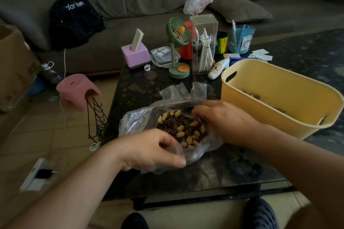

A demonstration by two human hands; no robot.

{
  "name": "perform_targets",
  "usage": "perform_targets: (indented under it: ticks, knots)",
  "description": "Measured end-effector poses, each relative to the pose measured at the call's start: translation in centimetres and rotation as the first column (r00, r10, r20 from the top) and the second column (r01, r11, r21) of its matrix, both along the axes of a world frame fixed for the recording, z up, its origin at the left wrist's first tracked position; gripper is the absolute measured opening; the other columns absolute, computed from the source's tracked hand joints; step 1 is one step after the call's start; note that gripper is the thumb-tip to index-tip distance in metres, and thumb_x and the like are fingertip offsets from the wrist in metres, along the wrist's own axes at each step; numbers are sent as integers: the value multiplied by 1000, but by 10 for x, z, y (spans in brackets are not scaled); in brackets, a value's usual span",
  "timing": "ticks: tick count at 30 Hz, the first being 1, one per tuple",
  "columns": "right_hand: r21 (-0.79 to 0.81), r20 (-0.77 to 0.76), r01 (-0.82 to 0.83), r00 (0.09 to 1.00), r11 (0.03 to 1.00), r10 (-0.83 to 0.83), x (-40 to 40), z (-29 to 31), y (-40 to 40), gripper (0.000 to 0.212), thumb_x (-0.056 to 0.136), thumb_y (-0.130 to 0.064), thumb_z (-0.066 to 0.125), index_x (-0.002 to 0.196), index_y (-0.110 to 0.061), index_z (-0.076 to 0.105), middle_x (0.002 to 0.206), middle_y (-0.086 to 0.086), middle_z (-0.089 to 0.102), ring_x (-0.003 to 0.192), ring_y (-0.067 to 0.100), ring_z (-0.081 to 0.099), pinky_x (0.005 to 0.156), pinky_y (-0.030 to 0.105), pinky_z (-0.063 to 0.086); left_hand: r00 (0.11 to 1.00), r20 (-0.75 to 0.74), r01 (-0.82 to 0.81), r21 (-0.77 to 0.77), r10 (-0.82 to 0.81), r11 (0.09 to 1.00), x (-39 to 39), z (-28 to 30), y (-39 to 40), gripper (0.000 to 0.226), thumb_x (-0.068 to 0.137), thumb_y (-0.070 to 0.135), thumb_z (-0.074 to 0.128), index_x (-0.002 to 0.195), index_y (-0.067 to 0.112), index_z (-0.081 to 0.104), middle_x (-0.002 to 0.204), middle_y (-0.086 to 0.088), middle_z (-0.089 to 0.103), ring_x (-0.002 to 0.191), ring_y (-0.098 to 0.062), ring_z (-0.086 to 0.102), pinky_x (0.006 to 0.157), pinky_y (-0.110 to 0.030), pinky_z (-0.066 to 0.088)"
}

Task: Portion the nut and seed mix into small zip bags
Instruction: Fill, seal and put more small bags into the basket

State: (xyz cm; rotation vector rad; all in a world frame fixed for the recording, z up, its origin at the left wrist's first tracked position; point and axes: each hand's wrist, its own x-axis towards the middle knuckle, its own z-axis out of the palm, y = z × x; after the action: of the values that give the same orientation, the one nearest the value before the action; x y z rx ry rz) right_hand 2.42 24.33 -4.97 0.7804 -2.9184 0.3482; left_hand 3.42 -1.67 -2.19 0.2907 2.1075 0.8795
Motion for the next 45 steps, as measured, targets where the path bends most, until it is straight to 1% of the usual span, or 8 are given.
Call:
perform_targets:
  ticks: [4,10,18,22,29,36,40,45]
  knots:
    - [-242,-60,57,995,969,-73,8,8,-11,21,107,-20,53,126,-26,60,112,-9,59,88,16,61,70,36,54,892,-262,285,-304,-368,909,6,-18,4,60,71,65,86,125,47,65,131,30,46,120,4,50,105,-30,51]
    - [-405,83,78,995,911,-48,16,1,-32,12,108,-31,44,108,-33,55,93,-19,56,85,2,54,75,30,46,777,-413,328,-377,-475,866,13,-34,11,55,75,59,84,123,42,66,128,26,42,115,2,46,99,-28,53]
    - [-380,102,180,983,907,-152,7,-4,-23,15,109,-36,41,101,-34,52,95,-15,55,87,10,54,80,38,49,857,-462,181,-145,-228,973,-1,-1,6,54,74,51,89,124,44,69,121,24,64,108,7,62,95,-25,57]
    - [-370,116,223,974,902,-193,2,-4,-20,15,110,-34,42,103,-30,55,98,-11,56,91,14,57,83,42,51,779,-627,107,144,7,984,-9,17,-3,44,69,41,96,108,43,76,121,31,66,117,11,61,100,-11,46]
    - [-344,116,252,967,904,-226,3,-2,-14,18,109,-37,40,105,-27,56,96,-6,61,86,17,58,79,46,54,928,-322,206,16,-191,978,-5,5,-8,40,76,45,91,111,55,72,127,36,63,120,13,58,109,-30,51]
    - [-282,48,253,967,926,-250,1,0,-14,16,110,-38,35,100,-30,44,83,-11,52,71,16,53,64,42,47,890,-281,-278,291,359,915,-28,-3,-10,45,67,46,90,109,37,77,114,18,77,113,0,68,111,-38,51]
    - [-257,44,267,963,929,-265,0,3,-18,24,111,-37,34,111,-21,52,78,-14,45,64,7,44,61,36,38,845,-228,-458,163,485,874,-37,-23,9,42,74,47,93,109,33,74,115,12,72,111,-9,65,106,-45,54]
    - [-249,103,204,978,947,-184,9,9,-30,22,110,-33,38,92,-24,47,75,-6,55,62,12,52,59,39,42,822,-14,-547,254,569,797,-37,-30,25,27,82,36,90,101,19,81,100,3,82,103,-17,74,90,-45,63]
